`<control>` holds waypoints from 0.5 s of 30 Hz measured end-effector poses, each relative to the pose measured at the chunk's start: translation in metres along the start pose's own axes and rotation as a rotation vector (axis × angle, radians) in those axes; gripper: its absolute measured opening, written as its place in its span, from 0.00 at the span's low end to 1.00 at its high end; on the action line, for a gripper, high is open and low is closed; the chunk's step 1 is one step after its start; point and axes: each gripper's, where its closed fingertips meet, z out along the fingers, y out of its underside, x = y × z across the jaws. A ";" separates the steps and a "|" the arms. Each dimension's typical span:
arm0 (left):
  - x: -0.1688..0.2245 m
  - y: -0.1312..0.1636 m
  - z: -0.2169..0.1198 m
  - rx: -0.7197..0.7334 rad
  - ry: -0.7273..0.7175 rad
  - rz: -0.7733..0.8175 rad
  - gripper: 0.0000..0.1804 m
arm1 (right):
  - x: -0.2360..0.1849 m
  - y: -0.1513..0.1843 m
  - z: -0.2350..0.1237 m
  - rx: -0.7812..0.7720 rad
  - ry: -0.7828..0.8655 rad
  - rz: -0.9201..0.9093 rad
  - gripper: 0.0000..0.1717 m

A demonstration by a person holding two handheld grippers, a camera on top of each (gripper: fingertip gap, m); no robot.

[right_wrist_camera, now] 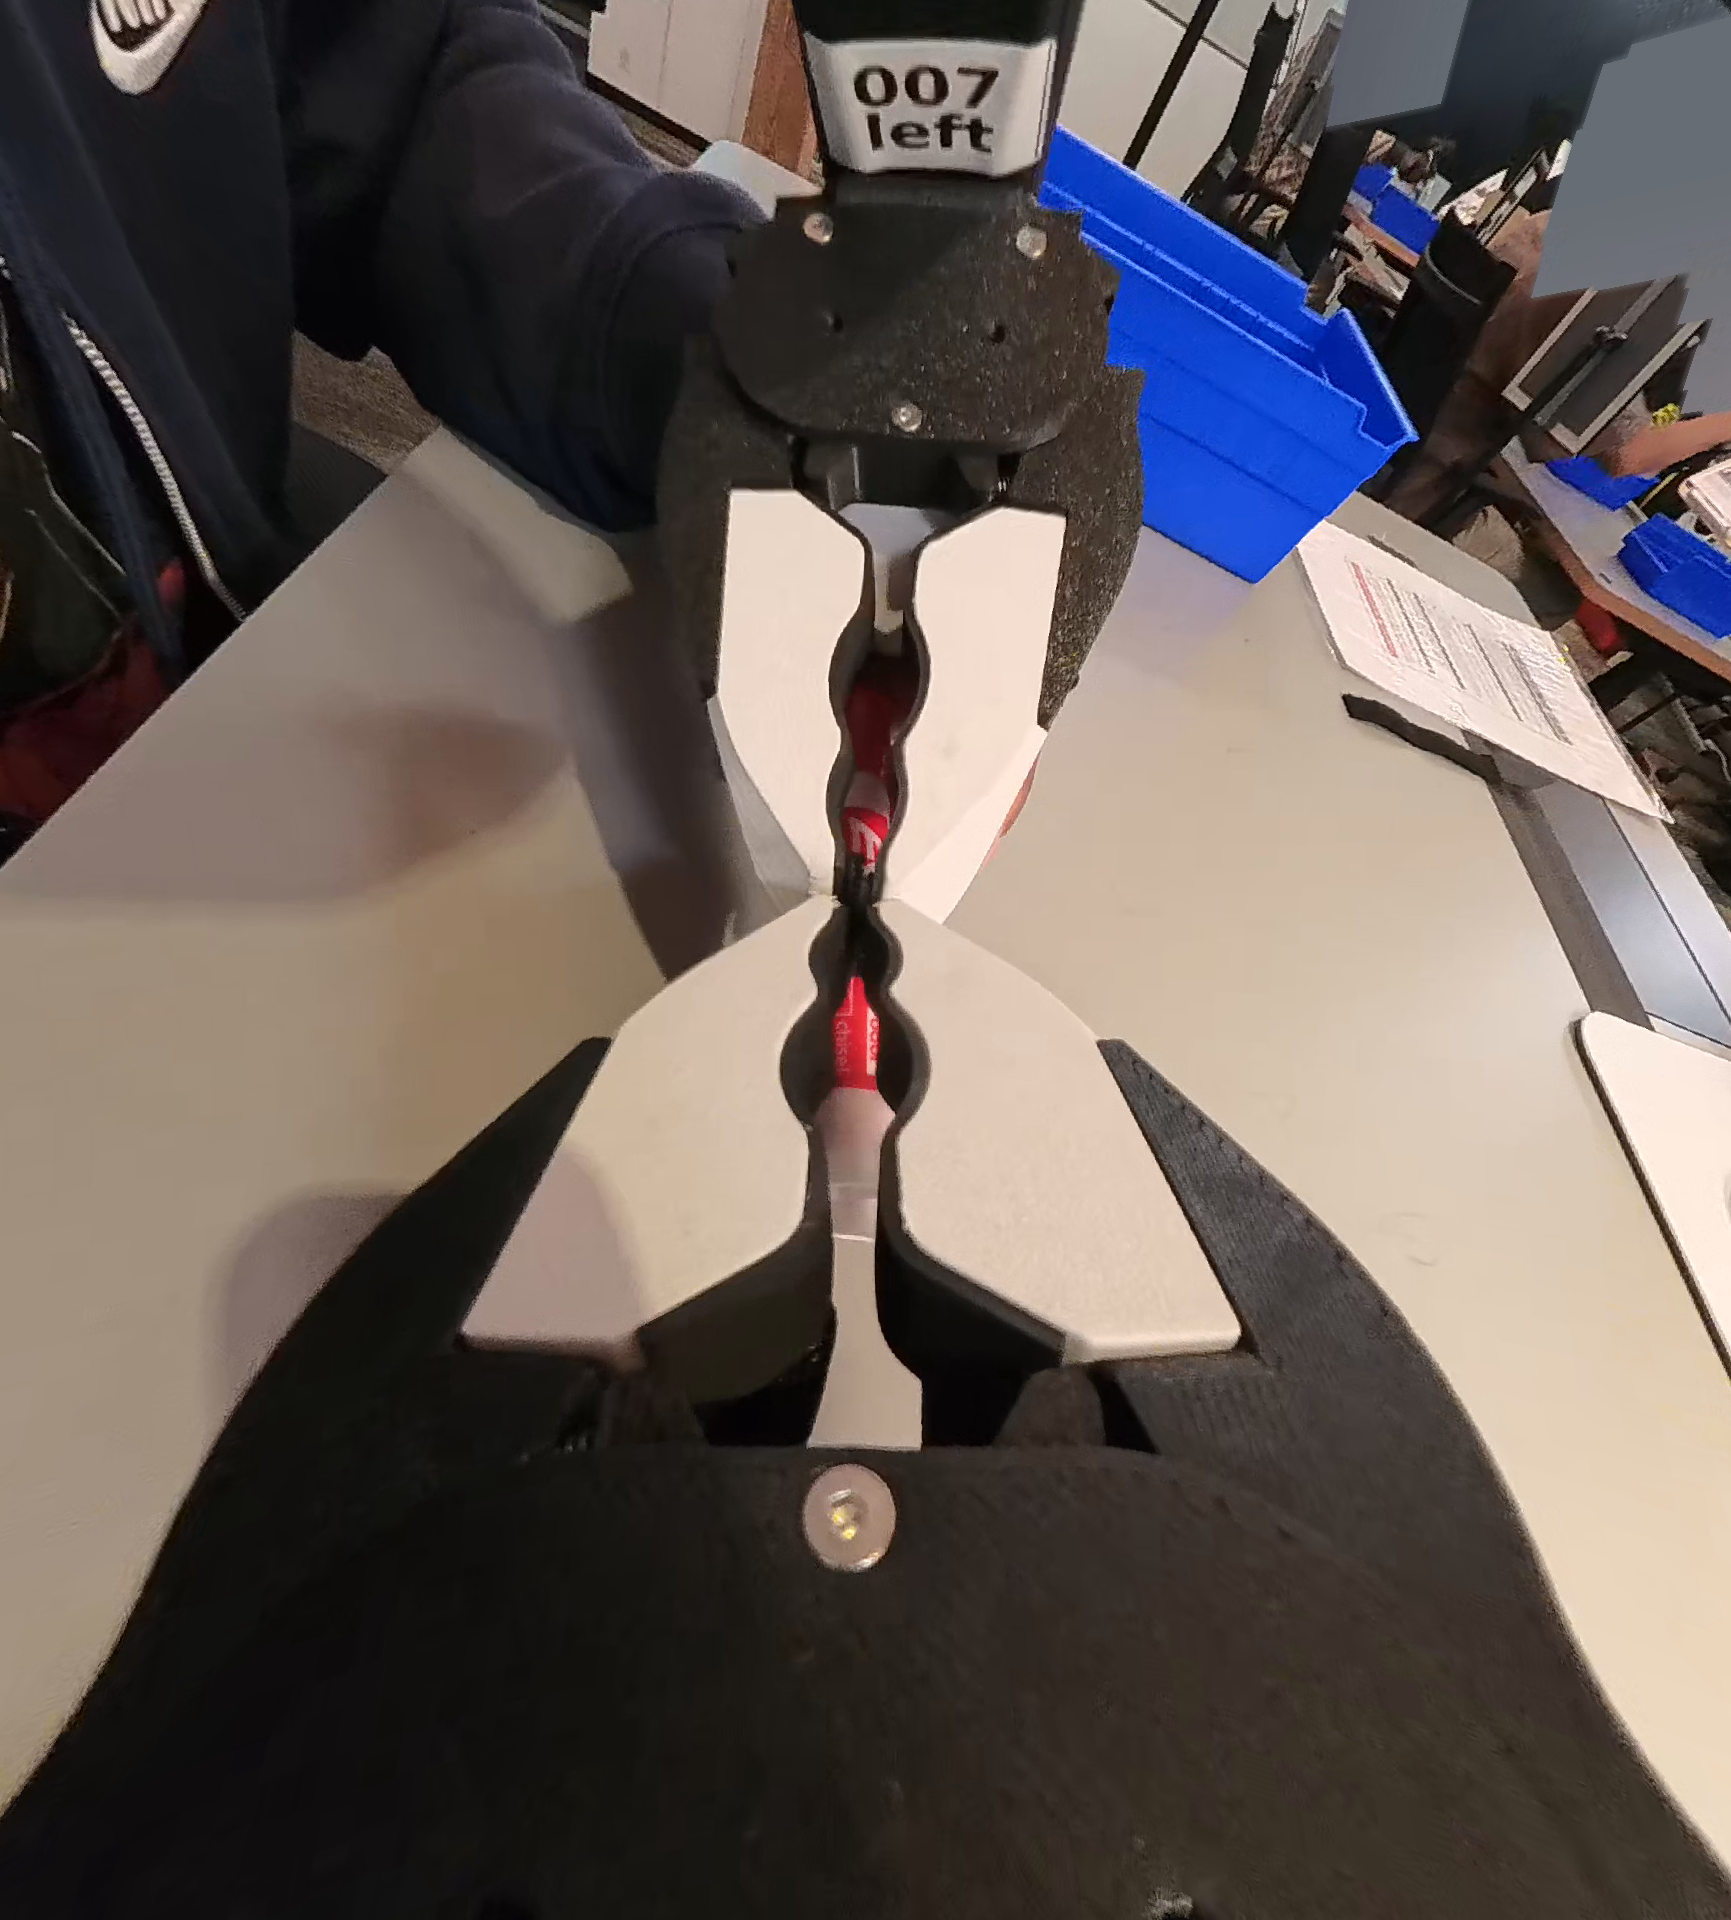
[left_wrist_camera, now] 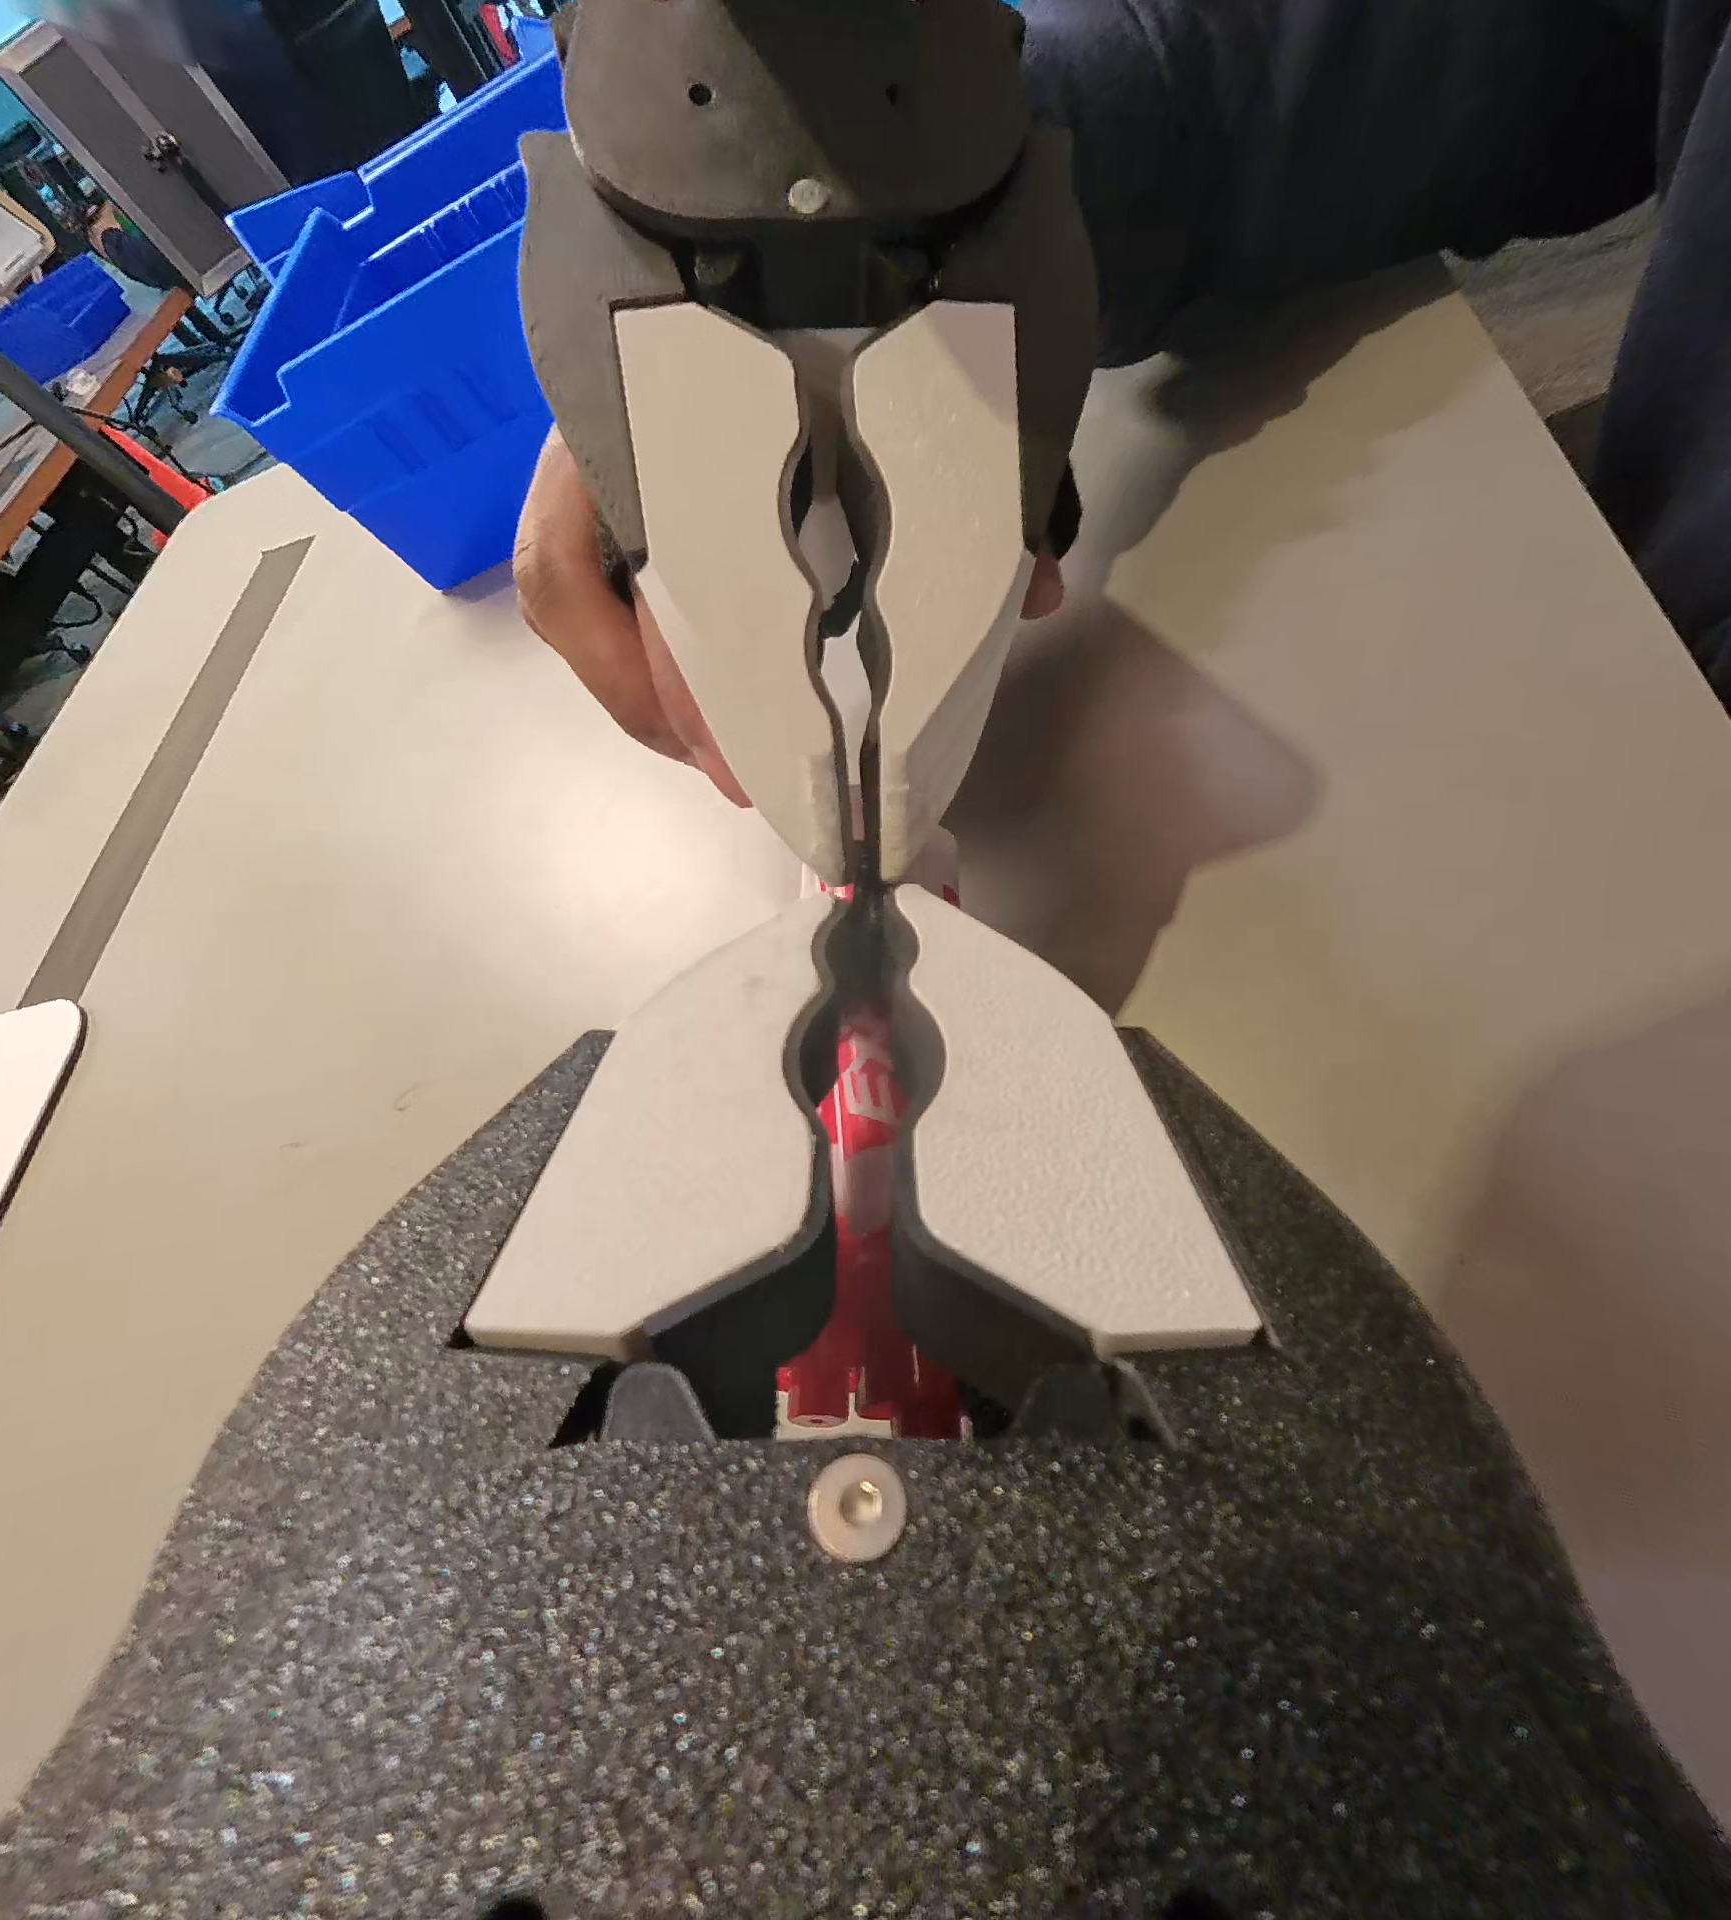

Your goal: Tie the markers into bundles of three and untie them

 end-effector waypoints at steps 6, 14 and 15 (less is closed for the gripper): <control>-0.001 0.002 0.001 -0.002 0.001 -0.026 0.04 | 0.001 0.003 0.000 -0.015 0.000 0.010 0.01; -0.007 0.007 0.000 -0.012 0.002 -0.087 0.14 | 0.002 0.005 0.001 -0.021 0.001 0.008 0.01; -0.007 0.008 0.000 -0.011 0.009 -0.091 0.15 | 0.002 0.005 0.001 -0.022 0.005 0.007 0.01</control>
